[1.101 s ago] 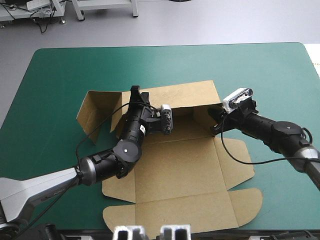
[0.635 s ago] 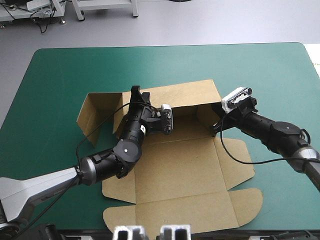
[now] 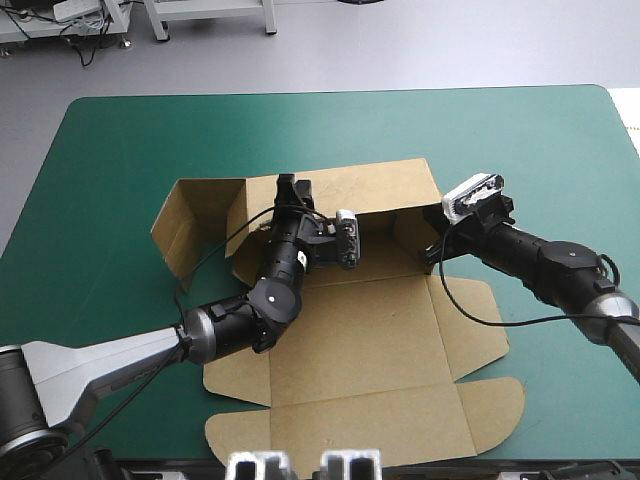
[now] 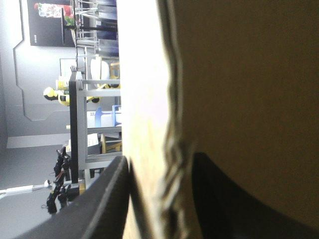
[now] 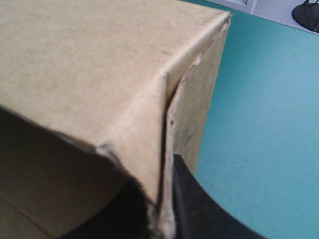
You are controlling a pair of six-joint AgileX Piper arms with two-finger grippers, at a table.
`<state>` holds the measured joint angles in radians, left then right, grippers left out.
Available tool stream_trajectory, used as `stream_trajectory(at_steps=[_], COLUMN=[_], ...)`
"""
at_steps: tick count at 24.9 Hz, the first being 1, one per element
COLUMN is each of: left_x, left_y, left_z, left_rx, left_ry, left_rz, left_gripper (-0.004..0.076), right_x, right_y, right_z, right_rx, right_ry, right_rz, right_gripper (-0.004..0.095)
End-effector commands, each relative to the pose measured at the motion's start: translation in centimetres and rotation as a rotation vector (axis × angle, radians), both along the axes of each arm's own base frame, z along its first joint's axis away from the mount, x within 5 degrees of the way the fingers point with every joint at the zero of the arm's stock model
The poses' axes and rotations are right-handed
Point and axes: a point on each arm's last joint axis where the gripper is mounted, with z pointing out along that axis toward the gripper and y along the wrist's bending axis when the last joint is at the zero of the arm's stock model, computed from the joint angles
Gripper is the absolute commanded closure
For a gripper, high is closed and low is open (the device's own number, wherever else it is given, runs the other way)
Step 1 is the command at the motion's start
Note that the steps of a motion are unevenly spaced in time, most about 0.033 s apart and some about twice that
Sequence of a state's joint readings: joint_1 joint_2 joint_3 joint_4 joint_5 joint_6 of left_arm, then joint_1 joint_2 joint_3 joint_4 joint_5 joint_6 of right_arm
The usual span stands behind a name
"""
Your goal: Fold the box
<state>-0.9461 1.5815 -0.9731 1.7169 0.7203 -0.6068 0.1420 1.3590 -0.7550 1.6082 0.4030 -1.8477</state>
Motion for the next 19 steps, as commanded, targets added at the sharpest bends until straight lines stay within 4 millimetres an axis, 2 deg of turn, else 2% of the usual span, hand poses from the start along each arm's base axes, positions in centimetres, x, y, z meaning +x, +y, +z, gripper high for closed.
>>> stream_trajectory(at_steps=[1, 6, 10, 12, 14, 17, 19], left_x=[-1.4, -5.2, -7.2, -8.4, -8.8, -8.5, -7.9], left_y=[-1.6, -4.2, -4.8, -5.0, -4.9, -4.1, -3.2], left_z=[3.2, 3.5, 4.1, 4.9, 6.1, 9.1, 11.4], left_rx=[-0.119, -0.214, -0.311, -0.392, -0.437, -0.546, -0.635], left_ry=[-0.087, -0.074, -0.103, -0.120, -0.131, -0.145, -0.144], left_rz=[-0.040, -0.100, -0.062, -0.057, -0.062, -0.047, -0.021], left_gripper=[0.0417, 0.0418, 0.0418, 0.0444, 0.0519, 0.0734, 0.0707], right_x=[-0.3, -0.3, -0.3, -0.3, -0.3, -0.3, -0.3], right_y=[0.5, 0.5, 0.4, 0.3, 0.3, 0.3, 0.4], right_z=[1.3, 1.3, 1.3, 1.3, 1.3, 1.4, 1.5], right_rx=[0.032, 0.038, 0.040, 0.044, 0.051, 0.082, 0.104], right_ry=[-0.035, -0.029, -0.024, -0.021, -0.016, 0.002, 0.014], right_rz=[0.042, 0.036, 0.022, 0.017, 0.013, -0.004, -0.011], right_gripper=[0.0912, 0.0913, 0.0913, 0.0913, 0.0913, 0.0913, 0.0913])
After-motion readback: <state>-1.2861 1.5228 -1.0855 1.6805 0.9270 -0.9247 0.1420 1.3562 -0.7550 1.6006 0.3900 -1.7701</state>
